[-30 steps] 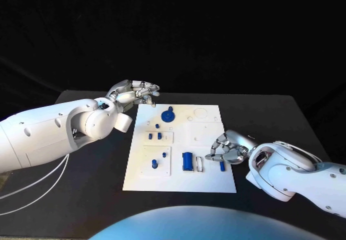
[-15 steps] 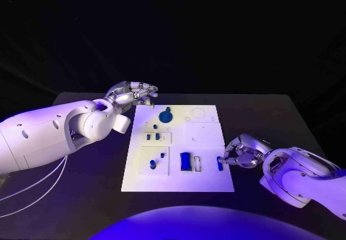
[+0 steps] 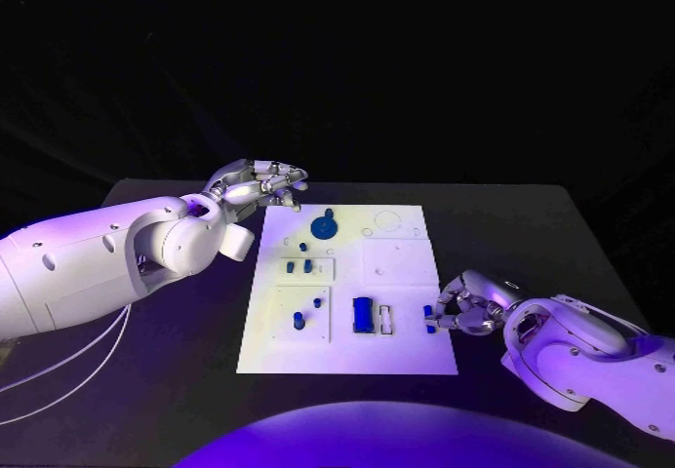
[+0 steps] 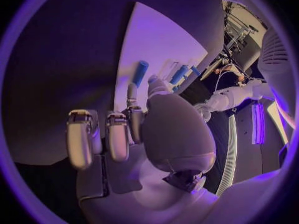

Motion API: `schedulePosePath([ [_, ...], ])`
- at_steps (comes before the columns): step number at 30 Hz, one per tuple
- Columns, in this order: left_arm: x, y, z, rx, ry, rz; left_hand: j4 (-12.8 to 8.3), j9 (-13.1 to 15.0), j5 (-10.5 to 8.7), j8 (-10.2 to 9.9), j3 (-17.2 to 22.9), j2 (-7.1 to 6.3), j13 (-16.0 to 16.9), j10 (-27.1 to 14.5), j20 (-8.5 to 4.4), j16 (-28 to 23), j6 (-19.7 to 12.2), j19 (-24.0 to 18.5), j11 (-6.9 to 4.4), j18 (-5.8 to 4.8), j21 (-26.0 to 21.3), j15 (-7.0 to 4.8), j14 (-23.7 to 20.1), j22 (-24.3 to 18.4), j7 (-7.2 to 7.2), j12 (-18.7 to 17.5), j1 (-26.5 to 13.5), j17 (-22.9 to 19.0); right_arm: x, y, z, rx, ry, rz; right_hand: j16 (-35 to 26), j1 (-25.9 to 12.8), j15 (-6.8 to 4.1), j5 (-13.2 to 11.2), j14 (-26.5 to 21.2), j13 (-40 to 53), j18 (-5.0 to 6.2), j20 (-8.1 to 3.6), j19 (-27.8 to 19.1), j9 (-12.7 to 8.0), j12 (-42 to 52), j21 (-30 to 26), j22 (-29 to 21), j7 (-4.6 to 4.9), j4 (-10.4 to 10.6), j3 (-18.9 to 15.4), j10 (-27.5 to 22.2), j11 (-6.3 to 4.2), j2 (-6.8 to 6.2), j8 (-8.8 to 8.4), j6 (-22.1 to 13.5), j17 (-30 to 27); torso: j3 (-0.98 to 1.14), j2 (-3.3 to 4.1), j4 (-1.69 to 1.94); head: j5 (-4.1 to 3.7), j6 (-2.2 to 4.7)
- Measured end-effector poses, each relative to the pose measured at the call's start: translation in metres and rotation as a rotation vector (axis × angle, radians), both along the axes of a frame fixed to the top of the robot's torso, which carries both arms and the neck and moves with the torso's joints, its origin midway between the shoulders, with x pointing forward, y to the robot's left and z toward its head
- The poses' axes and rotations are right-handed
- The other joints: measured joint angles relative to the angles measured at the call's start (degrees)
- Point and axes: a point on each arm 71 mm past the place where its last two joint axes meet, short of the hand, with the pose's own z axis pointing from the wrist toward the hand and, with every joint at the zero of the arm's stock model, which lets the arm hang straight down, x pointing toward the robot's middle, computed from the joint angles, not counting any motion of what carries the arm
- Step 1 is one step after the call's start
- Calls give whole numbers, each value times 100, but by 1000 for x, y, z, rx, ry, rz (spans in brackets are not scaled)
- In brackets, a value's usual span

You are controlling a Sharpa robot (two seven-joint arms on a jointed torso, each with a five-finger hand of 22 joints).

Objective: Assemble the parts on the task board

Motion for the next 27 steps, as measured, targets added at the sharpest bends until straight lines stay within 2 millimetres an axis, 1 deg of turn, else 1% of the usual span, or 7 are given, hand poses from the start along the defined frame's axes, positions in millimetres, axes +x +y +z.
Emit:
schedulePosePath([
  [5, 0, 0, 0, 0, 0, 0, 0, 0, 0, 0, 0, 0, 0, 0, 0, 0, 0, 0, 0, 0, 0, 0, 0, 0, 0, 0, 0, 0, 2, 4, -5, -11, 1, 2, 0, 0, 0, 0, 0, 0, 0, 0, 0, 0, 0, 0, 0, -16, 0, 0, 0, 0, 0, 0, 17, 0, 0, 2, 2, 9, 0],
  [9, 0, 1, 0, 0, 0, 0, 0, 0, 0, 0, 0, 0, 0, 0, 0, 0, 0, 0, 0, 0, 0, 0, 0, 0, 0, 0, 0, 0, 2, 8, -8, -20, 6, 13, 0, 6, 0, -113, 0, 0, 0, 0, 0, -11, 37, 0, -1, -16, -8, -71, 0, 0, -6, 1, 59, 0, 0, 1, 1, 23, 0],
  [12, 0, 1, 0, 0, 1, 0, 0, 0, 0, 0, 0, 0, 0, 0, 0, 0, 0, 0, 0, 0, 0, 0, 0, 0, 0, 0, 0, 0, 3, 11, -10, -27, 5, 26, 23, 99, 0, -210, 0, -1, 0, 0, 0, -6, 37, 0, -1, -24, -24, -87, 0, 0, -71, 11, 69, 0, 0, 1, 0, 31, 0],
  [21, -1, 2, 0, 0, 1, 1, 0, 0, 0, -1, 0, 0, 0, 0, 0, 0, 0, 0, 0, 0, 0, 0, 0, 0, 0, 0, 0, 0, 6, 14, -11, -62, -12, 56, 23, 496, 0, -202, 0, 5, 0, 0, 0, 13, 38, 0, -2, -31, -40, -103, 22, -22, -61, -2, 139, 0, -3, -3, 1, 42, 0],
  [22, -1, 2, 0, 0, 1, 1, 0, 0, 0, -1, 0, 0, 0, 0, 0, 0, 0, 0, 0, 0, 0, 0, 0, 1, 0, 0, 0, 0, 6, 14, -11, -66, -13, 59, 23, 618, 0, -106, 0, 22, 0, 0, 0, 201, 44, 0, -2, -43, -50, -92, 22, -21, -50, -32, 152, 0, -3, -3, 1, 41, 0],
  [25, -1, 2, 0, 0, 1, 1, 0, 0, 0, -1, 0, 0, 1, 0, 0, 0, 0, 0, 0, 0, 0, 0, 0, 4, 0, 0, 0, 0, 6, 16, -10, -72, -19, 69, 23, 941, -1, -120, 0, 30, 0, 0, 0, 217, 70, 0, -2, -89, -29, 126, 23, -23, -93, -125, 226, 0, -3, -4, 1, 41, 0],
  [27, -1, 2, 0, 0, 1, 1, 0, 0, 0, -1, 0, 0, 1, 0, 0, 0, 0, 0, 0, 0, 0, 0, 0, 4, 0, 0, 0, 0, 5, 19, -10, -70, -23, 77, 23, 1046, -24, -152, -24, -3, 1, 0, 0, 202, 120, 23, -2, -112, -20, 467, 47, -46, -167, -198, 280, 0, -3, -4, 0, 45, 0],
])
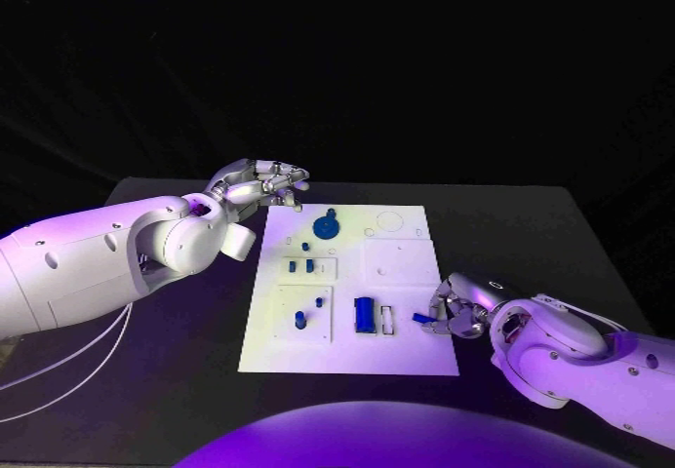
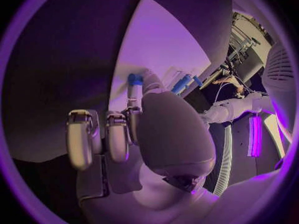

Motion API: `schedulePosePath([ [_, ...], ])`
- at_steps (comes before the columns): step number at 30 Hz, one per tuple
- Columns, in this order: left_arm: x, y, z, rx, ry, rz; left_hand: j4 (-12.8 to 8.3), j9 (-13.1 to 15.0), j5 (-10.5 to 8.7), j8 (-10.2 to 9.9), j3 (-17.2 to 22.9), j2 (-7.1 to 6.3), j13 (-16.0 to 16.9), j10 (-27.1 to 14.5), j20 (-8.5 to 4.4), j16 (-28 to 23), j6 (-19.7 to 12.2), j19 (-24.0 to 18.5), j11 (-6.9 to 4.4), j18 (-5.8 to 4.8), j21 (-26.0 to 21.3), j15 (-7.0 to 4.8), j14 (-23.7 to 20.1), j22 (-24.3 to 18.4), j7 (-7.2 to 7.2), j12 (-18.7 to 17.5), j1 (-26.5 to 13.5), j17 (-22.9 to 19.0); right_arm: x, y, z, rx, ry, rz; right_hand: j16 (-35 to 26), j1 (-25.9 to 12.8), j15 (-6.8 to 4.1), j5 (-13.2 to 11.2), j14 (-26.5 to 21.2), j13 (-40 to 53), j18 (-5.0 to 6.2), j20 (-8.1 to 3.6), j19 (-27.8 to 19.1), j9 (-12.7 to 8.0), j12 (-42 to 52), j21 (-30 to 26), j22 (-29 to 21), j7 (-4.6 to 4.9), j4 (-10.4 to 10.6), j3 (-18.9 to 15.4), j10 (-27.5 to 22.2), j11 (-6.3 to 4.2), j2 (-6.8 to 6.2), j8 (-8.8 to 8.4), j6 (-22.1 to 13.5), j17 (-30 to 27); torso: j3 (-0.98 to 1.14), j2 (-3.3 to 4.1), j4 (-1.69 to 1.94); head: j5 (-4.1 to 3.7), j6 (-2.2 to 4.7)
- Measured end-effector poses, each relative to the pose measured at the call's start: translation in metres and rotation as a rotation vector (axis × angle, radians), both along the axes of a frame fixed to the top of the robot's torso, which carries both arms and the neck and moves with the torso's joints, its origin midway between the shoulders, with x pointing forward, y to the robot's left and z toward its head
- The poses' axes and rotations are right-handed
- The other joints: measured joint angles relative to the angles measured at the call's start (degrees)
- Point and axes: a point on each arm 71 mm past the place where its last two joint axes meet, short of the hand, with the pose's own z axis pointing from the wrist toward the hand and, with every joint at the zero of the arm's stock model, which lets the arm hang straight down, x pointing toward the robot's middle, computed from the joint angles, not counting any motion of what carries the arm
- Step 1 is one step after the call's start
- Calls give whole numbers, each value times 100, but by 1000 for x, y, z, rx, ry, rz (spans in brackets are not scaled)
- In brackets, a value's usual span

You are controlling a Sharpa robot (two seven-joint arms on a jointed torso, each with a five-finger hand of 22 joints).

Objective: Assemble the parts on the task board

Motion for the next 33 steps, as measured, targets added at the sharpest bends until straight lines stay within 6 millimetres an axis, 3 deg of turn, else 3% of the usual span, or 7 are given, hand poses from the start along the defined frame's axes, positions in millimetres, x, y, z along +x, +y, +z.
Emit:
schedulePosePath([
  [1, 0, 0, 0, 0, 0, 0, 0, 0, 0, 0, 0, 0, 0, 0, 0, 0, 0, 0, 0, 0, 0, 0, 0, 0, 0, 0, 0, 0, 0, 1, 0, 1, -2, 3, 0, 68, -10, -206, -4, -13, 0, 0, 0, -127, 32, 21, 0, 18, 102, 409, 22, -38, -68, -23, 60, 0, 0, -1, 0, 1, 0],
  [4, 0, 0, 0, 0, 0, 0, 0, 0, 0, 0, 0, 0, -1, 0, 0, 0, 0, 0, 0, 0, 0, 0, 0, 0, 0, 0, 0, 0, -1, 2, 0, 3, -8, 4, 0, -73, -19, -264, 5, -18, 0, -22, 22, -131, 89, 52, 0, 7, 612, 1481, 37, -80, -330, -25, 116, 0, 0, -1, 0, -12, 0],
  [7, 0, 0, 0, 0, 0, 0, 0, 0, 0, 0, 0, 0, -6, 0, 0, 0, 0, 0, 0, 0, 0, 0, 0, 0, 0, 0, 0, 0, -2, 2, 0, 7, -14, -1, 23, -382, -19, -129, 5, -2, 0, -22, 22, -350, 215, 109, 0, -3, 550, 2096, 37, -80, -631, 80, 126, 0, 1, -1, 0, -20, 0],
  [11, 0, 0, 0, 0, 0, 0, 0, 0, 0, 0, 0, 0, -6, 0, 0, 0, 0, 0, 0, 0, 0, 0, 0, 0, 0, 0, 0, 0, -5, 2, 1, 18, -18, -9, 23, -765, -40, 10, 26, -2, 0, -22, 22, -377, 284, 133, -1, -23, 235, 2667, 37, -80, -746, 134, 111, 0, 1, -2, 0, -17, 0],
  [17, 0, -1, 0, -1, 0, -1, 0, 0, 0, -1, 0, 0, -5, 0, 0, 0, 0, 0, 0, 0, 0, 0, 0, 0, 0, 0, 0, 0, -10, 10, 9, 68, -22, -15, 23, -1281, -40, 61, 26, -2, -1, -22, 22, -172, 369, 198, -1, -30, 49, 2983, 37, -80, -773, 268, 102, 0, 1, -2, 0, -26, 0],
  [23, 0, -1, 0, -1, 0, -3, 0, 0, 0, -1, 0, 0, -5, 0, 0, 0, 0, 0, 0, 0, 0, 0, 0, -1, 0, 0, 0, 0, -9, 21, 15, 126, -12, -27, 23, -1682, -39, 148, 26, -3, 0, -43, 0, -140, 397, 198, -1, -29, -439, 3567, 37, -79, -768, 268, 87, 0, -1, -2, 0, -38, 1],
  [33, 0, -2, 0, -2, 0, -4, 0, 0, 0, -2, 0, 0, -5, 0, 0, 0, 0, 0, 0, 0, 0, 0, 0, 1, 0, 0, 0, 0, -9, 39, 11, 183, 58, -38, 22, -1976, -39, 163, 25, -3, 0, -43, 0, -100, 346, 154, -2, -10, -587, 3715, 36, -79, -745, 311, 68, 0, -2, -2, -3, -26, 1],
])
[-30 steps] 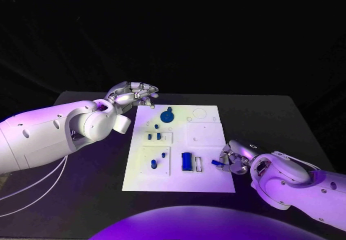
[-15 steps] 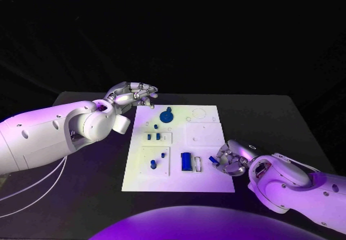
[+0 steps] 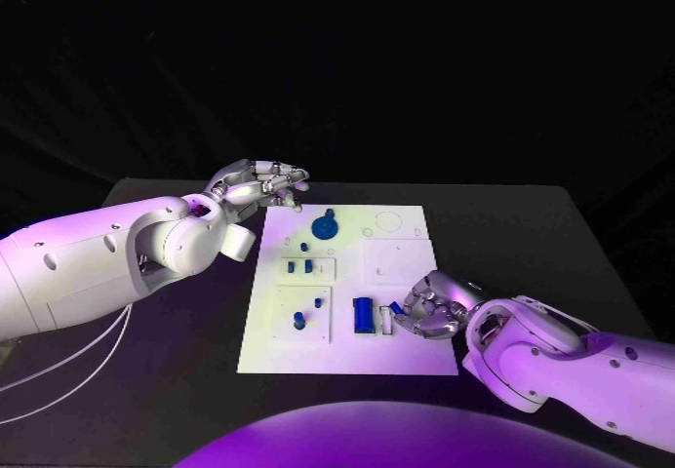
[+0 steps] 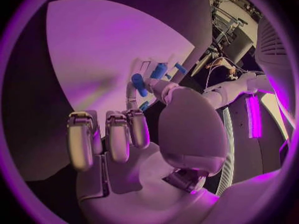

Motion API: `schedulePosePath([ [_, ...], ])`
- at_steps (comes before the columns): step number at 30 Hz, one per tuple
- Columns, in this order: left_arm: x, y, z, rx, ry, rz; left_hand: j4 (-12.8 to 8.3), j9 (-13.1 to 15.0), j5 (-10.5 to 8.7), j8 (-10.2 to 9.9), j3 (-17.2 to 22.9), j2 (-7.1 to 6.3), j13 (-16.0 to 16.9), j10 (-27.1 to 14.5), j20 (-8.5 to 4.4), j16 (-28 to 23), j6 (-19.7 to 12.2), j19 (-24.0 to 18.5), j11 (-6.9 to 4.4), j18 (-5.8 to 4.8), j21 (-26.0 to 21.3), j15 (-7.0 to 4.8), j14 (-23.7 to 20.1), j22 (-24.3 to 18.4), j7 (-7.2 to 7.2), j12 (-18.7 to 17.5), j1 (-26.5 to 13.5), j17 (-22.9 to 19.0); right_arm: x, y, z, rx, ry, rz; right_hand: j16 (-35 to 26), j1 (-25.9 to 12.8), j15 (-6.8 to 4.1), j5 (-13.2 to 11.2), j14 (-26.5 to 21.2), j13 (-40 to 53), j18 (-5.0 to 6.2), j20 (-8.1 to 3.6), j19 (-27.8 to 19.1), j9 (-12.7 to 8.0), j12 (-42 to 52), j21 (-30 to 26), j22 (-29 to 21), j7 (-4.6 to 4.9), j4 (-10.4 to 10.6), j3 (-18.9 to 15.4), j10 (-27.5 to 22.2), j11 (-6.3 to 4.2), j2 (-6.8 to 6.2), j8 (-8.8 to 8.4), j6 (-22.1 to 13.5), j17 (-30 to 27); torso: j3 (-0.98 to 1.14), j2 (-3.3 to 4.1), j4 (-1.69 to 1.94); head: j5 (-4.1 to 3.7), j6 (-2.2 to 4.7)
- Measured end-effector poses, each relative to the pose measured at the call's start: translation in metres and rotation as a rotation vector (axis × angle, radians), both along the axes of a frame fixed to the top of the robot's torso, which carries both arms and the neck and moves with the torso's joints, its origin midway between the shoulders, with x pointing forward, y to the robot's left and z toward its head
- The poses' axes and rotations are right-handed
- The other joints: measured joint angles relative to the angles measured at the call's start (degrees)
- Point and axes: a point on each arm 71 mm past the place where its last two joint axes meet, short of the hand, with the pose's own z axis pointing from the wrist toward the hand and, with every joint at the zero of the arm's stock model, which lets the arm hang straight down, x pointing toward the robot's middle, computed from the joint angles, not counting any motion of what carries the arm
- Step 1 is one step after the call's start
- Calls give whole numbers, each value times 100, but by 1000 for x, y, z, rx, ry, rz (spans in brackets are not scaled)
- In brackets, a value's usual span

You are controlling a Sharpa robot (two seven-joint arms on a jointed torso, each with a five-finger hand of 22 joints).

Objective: Assemble the parts on the task board

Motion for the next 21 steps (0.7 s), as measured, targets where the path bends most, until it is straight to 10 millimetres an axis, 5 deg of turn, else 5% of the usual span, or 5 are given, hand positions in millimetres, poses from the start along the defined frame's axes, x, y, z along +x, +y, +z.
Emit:
schedulePosePath([
  [9, 0, -1, 0, -1, 0, -3, 0, 0, 0, 0, 0, 0, 0, 0, 0, 0, 0, 0, 0, 0, 0, 0, 0, 5, 0, 0, 0, 0, 2, 13, -8, 8, 62, 14, 0, -563, 0, -504, 0, -1, 0, 0, 0, 35, 0, 0, -1, -32, 88, -55, 0, 0, 51, 54, 32, 0, 1, 5, 7, -5, 0],
  [21, 0, -2, 0, -2, 0, -5, 0, 0, 0, 0, 0, 0, 1, 0, 0, 0, 0, 0, 0, 0, 0, 0, 0, 4, 0, 0, 0, 0, 5, 14, -13, 2, 91, 5, 0, -766, 0, -648, 0, -1, 0, 0, 0, 29, 60, 0, 4, -31, 177, -143, 0, 0, 91, 42, 74, 4, 4, 1, 3, -3, 0],
])
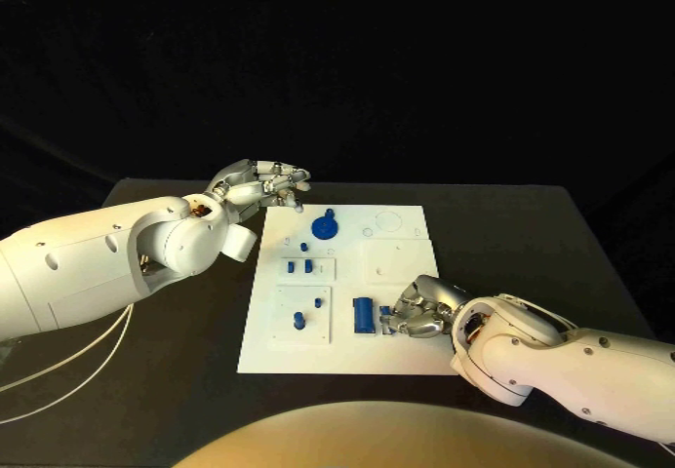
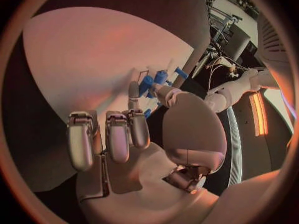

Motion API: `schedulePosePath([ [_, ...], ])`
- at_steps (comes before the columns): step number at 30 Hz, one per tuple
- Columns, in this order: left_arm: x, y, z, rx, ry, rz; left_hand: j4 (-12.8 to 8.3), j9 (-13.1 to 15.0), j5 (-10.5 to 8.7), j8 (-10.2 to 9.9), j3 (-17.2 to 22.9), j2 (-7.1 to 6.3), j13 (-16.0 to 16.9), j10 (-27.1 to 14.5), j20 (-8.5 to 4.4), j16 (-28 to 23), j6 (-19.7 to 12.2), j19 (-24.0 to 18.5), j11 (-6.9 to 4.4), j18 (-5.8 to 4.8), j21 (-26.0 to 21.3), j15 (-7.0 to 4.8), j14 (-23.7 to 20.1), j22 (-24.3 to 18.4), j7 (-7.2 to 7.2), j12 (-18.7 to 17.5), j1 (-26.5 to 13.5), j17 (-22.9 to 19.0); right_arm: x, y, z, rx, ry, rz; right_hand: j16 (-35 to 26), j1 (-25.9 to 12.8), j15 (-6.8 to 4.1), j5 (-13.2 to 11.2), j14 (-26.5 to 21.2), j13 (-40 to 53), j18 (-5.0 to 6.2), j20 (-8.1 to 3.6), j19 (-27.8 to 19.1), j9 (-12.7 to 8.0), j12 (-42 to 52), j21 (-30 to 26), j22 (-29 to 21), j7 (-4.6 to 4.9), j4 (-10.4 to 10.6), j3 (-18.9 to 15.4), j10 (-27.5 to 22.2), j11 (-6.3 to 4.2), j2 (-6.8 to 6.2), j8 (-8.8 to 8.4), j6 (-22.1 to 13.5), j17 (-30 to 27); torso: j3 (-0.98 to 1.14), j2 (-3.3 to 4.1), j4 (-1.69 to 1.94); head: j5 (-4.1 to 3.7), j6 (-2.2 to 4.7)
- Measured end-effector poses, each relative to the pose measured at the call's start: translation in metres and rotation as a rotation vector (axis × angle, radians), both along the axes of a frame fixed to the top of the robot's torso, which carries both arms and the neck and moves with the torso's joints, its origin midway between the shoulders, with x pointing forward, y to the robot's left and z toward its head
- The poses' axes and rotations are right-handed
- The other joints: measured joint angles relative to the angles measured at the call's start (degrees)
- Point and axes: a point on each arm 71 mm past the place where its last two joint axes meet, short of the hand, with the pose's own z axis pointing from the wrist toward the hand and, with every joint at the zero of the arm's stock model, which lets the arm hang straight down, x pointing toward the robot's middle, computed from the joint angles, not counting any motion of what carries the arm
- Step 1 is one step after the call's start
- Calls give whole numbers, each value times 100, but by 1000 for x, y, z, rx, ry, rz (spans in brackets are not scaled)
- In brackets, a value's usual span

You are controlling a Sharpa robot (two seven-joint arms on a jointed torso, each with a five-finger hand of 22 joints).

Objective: Assemble the parts on the task board

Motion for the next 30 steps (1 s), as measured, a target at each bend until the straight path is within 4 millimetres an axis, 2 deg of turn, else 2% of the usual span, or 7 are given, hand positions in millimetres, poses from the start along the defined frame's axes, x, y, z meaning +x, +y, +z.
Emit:
schedulePosePath([
  [4, 0, 0, 0, 0, 0, 0, 0, 0, 0, 0, 0, 0, 0, 0, 0, 0, 0, 0, 0, 0, 0, 0, 0, 0, 0, 0, 0, 0, 0, 0, -1, -3, 3, -2, 0, -30, 0, 0, 0, 0, 0, 0, 0, 0, 0, 0, 0, -1, 22, -22, 0, 0, 30, 0, 1, 1, -2, 0, 1, -2, 0],
  [10, 0, 0, 0, 0, 0, 0, 0, -5, 0, 0, 0, 0, 0, 0, 0, 0, 0, 0, 0, 0, -23, 0, 0, 0, 0, 0, 0, 6, 1, -1, -2, -8, 3, -6, 0, -53, 0, 0, 0, -1, 0, 0, 0, -1, 0, 0, -1, -19, 22, -22, 0, 0, 7, 0, 18, 0, -3, 0, 3, -5, 0],
  [16, 0, 0, 0, 0, 0, 0, 0, -6, 0, 0, 0, 0, -5, 0, 0, 0, 0, 0, 0, 0, -22, 0, 0, -1, 0, 0, 0, 6, 2, 0, -2, -10, 2, -4, 0, -203, 0, -216, 0, -1, 0, 0, 0, 12, 0, 0, -1, -22, 136, -207, 0, 0, 22, 0, 22, 0, -3, 0, 0, 1, 0],
  [20, 0, 0, 0, 0, 1, 0, 0, -6, 0, 0, 0, 0, -4, 0, 0, 0, -21, 0, 0, 0, -22, 0, 0, 4, 21, 0, 0, 5, 2, 0, -2, -10, 1, -3, 0, -271, 0, -435, 0, -1, 0, 0, 0, 12, 0, 0, -2, -25, 247, -464, 0, 0, 45, 0, 24, 0, 1, 0, -3, -13, 0],
  [30, 0, 1, 0, 1, 1, 1, 0, -5, 0, 0, 0, 0, -4, 0, 0, 0, -21, 0, 0, 0, -22, 0, 0, 4, 21, 0, 0, 5, 0, 1, 0, -6, -3, 3, 0, -271, 0, -456, 0, -2, 0, 0, 0, 12, 0, 0, -2, -24, 288, -514, 0, 0, 45, 0, 24, -1, 4, 1, -8, -19, 0],
])
